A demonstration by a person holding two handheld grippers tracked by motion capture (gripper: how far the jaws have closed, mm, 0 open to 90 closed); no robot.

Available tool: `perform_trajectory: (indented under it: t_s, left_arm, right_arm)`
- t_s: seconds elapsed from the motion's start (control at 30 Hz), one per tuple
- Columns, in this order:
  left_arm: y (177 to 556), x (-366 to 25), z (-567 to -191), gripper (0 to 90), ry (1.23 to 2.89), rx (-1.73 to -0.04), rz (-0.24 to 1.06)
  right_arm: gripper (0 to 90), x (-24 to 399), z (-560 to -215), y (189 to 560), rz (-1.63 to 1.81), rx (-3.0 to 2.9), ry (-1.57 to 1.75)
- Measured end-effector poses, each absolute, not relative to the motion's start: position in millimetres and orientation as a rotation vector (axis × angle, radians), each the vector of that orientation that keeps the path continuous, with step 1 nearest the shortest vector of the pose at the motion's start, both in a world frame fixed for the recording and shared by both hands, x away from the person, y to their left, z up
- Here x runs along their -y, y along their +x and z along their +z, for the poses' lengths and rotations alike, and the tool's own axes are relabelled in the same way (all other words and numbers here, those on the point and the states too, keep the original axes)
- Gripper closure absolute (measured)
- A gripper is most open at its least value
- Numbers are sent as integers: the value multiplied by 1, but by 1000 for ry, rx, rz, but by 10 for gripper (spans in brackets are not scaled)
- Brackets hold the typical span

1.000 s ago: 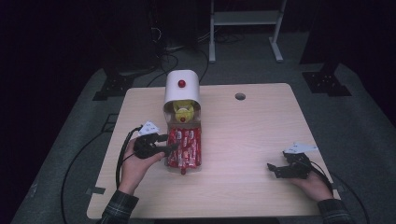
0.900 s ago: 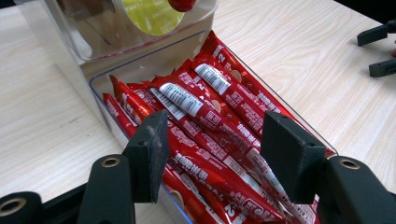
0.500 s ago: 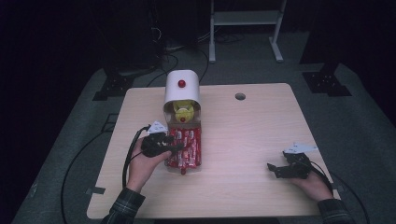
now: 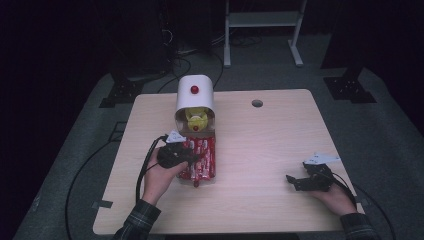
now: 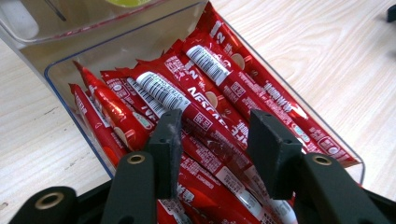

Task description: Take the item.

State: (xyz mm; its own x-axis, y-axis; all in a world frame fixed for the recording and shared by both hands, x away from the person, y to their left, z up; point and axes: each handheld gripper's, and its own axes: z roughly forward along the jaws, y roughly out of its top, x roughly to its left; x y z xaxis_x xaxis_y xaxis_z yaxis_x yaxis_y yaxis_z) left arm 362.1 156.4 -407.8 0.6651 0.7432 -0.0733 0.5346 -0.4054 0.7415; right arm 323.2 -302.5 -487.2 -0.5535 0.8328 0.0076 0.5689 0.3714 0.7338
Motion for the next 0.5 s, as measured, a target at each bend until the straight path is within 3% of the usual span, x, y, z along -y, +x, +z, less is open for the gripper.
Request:
perform_trajectory:
  t_s: [0.37,0.5]
  left_arm:
    - [362,-155,-413,650,2098,-1030,340]
    - [363,-160,-414,776,2063,-1065,274]
  right_arm:
    - [115,302,-487,323,999,-2272,1225]
    - [115,302,-487,323,999,-2273,1225]
